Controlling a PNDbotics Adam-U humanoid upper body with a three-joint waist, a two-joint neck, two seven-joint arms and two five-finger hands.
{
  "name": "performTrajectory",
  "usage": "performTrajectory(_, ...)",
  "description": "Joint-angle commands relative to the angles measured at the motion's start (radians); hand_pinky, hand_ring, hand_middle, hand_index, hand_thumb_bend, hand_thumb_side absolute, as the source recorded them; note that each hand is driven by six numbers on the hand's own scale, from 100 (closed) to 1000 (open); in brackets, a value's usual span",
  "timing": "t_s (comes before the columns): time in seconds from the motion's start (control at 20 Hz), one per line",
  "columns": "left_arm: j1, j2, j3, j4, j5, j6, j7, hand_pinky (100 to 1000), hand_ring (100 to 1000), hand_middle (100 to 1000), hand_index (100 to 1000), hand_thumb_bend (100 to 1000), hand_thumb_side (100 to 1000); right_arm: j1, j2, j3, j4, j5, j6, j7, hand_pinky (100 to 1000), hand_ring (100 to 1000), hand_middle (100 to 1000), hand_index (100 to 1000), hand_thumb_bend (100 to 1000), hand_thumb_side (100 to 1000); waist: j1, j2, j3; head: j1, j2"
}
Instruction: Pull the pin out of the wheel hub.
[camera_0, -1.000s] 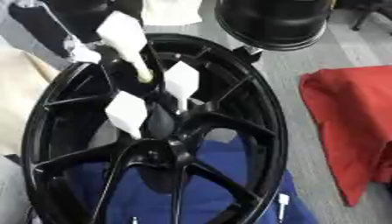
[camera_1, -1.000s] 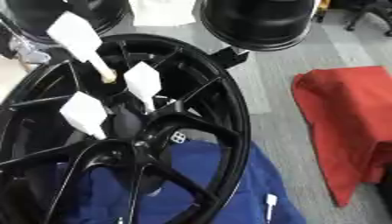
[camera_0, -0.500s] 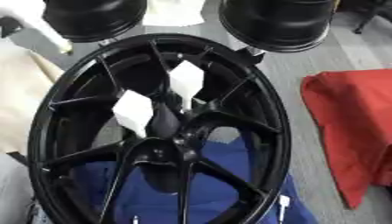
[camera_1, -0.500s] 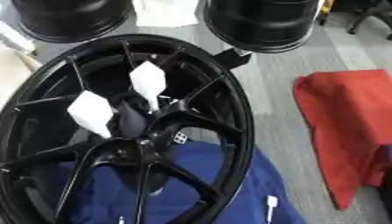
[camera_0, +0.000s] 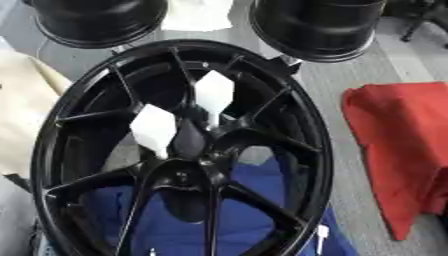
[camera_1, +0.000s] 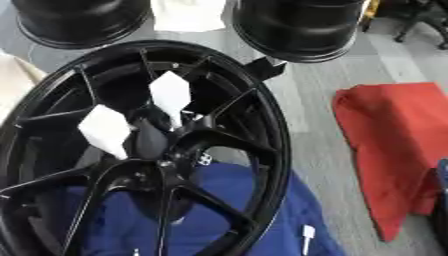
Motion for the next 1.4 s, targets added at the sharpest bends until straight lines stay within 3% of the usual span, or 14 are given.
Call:
performTrajectory(0.05,0.008,0.042,0.021,0.01,-0.037,0.011,-0.018,915,903,842,878,236,457,-0.012,-0.018,-0.011,-0.018,0.005,-0.001,-0.004,521,616,562,634,128,388,0.001,-0.014,0.0,-0.003,-0.014)
performTrajectory(0.1,0.013,0.039,0.019,0.014,-0.05,0.01,-0.033,916,905,845,881,247,481,-0.012,-0.017,-0.011,-0.018,0.004,-0.001,-0.004,521,616,562,634,128,388,0.0,-0.014,0.0,-0.002,-0.014)
performTrajectory(0.15,0.015,0.036,0.019,0.016,-0.059,0.006,-0.045,919,910,852,895,310,622,-0.012,-0.016,-0.011,-0.018,0.004,-0.001,-0.005,521,616,564,634,130,387,-0.001,-0.014,-0.001,-0.002,-0.014)
performTrajectory(0.2,0.017,0.034,0.02,0.016,-0.063,0.002,-0.053,915,907,847,892,307,622,-0.012,-0.015,-0.011,-0.018,0.004,-0.002,-0.005,521,616,564,634,130,387,-0.001,-0.014,-0.001,-0.002,-0.014)
performTrajectory(0.5,0.009,0.028,0.024,0.014,-0.039,-0.001,-0.055,891,883,809,856,106,527,-0.011,-0.014,-0.011,-0.018,0.005,-0.001,-0.007,520,616,565,633,136,384,-0.005,-0.017,0.001,-0.001,-0.014)
performTrajectory(0.6,0.004,0.025,0.026,0.005,-0.008,-0.003,-0.042,864,842,761,817,100,476,-0.011,-0.013,-0.011,-0.018,0.006,-0.001,-0.008,520,616,566,633,137,383,-0.006,-0.018,0.002,-0.001,-0.014)
performTrajectory(0.65,0.0,0.023,0.029,-0.003,0.011,-0.002,-0.023,833,791,703,766,100,398,-0.011,-0.014,-0.011,-0.018,0.006,0.0,-0.007,520,615,566,633,137,382,-0.006,-0.019,0.003,-0.002,-0.013)
performTrajectory(0.85,-0.009,0.018,0.022,-0.085,0.092,-0.011,0.071,793,718,612,708,100,402,-0.013,-0.017,-0.01,-0.018,0.007,0.005,-0.005,519,615,566,633,140,375,-0.009,-0.022,0.004,-0.001,-0.011)
performTrajectory(1.15,-0.034,0.019,-0.012,-0.276,0.226,-0.027,0.178,780,693,585,691,100,426,-0.023,-0.026,-0.003,-0.018,0.011,0.019,0.008,519,614,566,632,141,370,-0.013,-0.025,0.005,0.006,-0.002)
performTrajectory(1.4,-0.047,0.028,-0.055,-0.419,0.253,-0.025,0.174,779,693,585,691,100,398,-0.022,-0.024,-0.002,-0.018,0.01,0.021,0.008,519,614,566,632,142,371,-0.012,-0.025,0.004,0.01,-0.001)
